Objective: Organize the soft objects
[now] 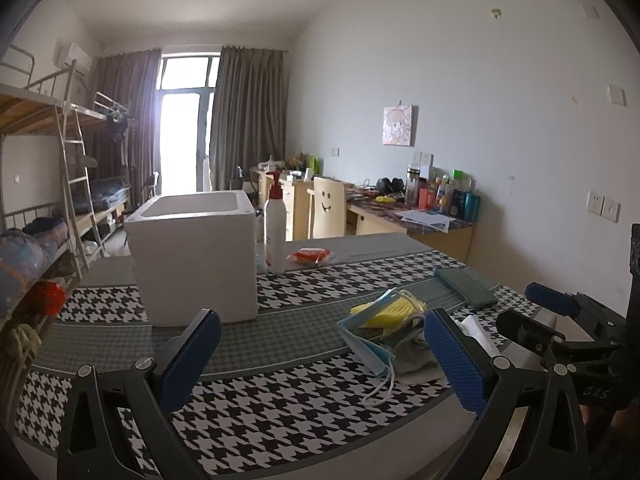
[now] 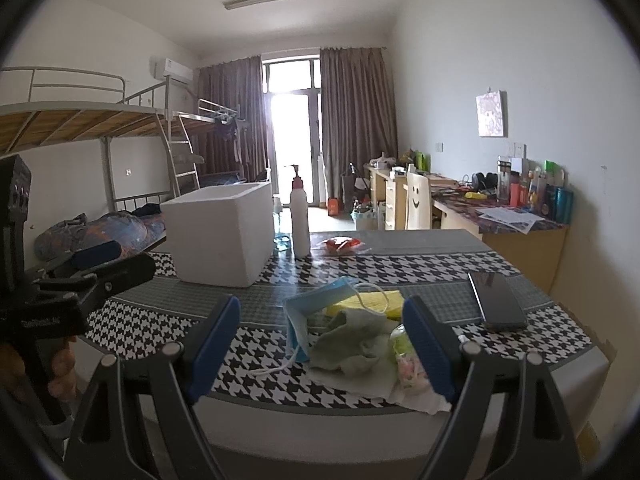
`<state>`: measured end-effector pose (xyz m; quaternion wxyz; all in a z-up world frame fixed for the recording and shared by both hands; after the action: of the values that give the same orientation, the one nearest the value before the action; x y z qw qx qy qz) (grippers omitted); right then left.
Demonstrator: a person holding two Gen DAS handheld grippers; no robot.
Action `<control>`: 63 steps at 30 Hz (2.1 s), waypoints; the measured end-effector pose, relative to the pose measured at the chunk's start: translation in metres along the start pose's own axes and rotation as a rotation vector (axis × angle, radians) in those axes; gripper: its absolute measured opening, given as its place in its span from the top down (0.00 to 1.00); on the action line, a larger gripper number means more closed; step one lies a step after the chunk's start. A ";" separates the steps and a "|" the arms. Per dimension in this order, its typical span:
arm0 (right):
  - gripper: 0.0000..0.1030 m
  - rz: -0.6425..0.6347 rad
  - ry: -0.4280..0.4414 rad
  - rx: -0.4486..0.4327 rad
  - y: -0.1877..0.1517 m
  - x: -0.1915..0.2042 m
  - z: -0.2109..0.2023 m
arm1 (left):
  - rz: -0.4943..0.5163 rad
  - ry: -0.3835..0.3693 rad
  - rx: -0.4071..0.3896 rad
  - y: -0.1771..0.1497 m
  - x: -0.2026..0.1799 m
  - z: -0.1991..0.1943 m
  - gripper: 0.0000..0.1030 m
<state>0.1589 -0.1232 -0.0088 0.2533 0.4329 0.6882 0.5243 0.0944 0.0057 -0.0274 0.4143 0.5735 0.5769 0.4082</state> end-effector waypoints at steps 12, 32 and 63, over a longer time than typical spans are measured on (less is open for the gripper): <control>0.16 0.031 -0.038 0.053 -0.003 -0.019 0.020 | 0.017 -0.028 0.083 -0.001 -0.007 0.041 0.01; 0.16 0.073 -0.106 0.143 -0.019 -0.054 0.046 | 0.048 -0.048 0.219 -0.016 -0.021 0.103 0.01; 0.16 0.093 -0.137 0.296 -0.053 -0.090 0.091 | 0.003 -0.098 0.475 -0.052 -0.032 0.184 0.53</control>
<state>0.2595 -0.1591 -0.0973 0.2085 0.5315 0.7182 0.3978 0.2518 -0.0278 -0.1358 0.2947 0.6748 0.6352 0.2331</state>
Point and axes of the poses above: each gripper's, at about its wrist camera, not at the fingertips, and z roughly the way its jaws point, x to its left, y to its top, the point moved 6 cm from there along z, roughly the way its jaws point, and after that the axes turned 4 degrees about z, right-handed, at the moved point
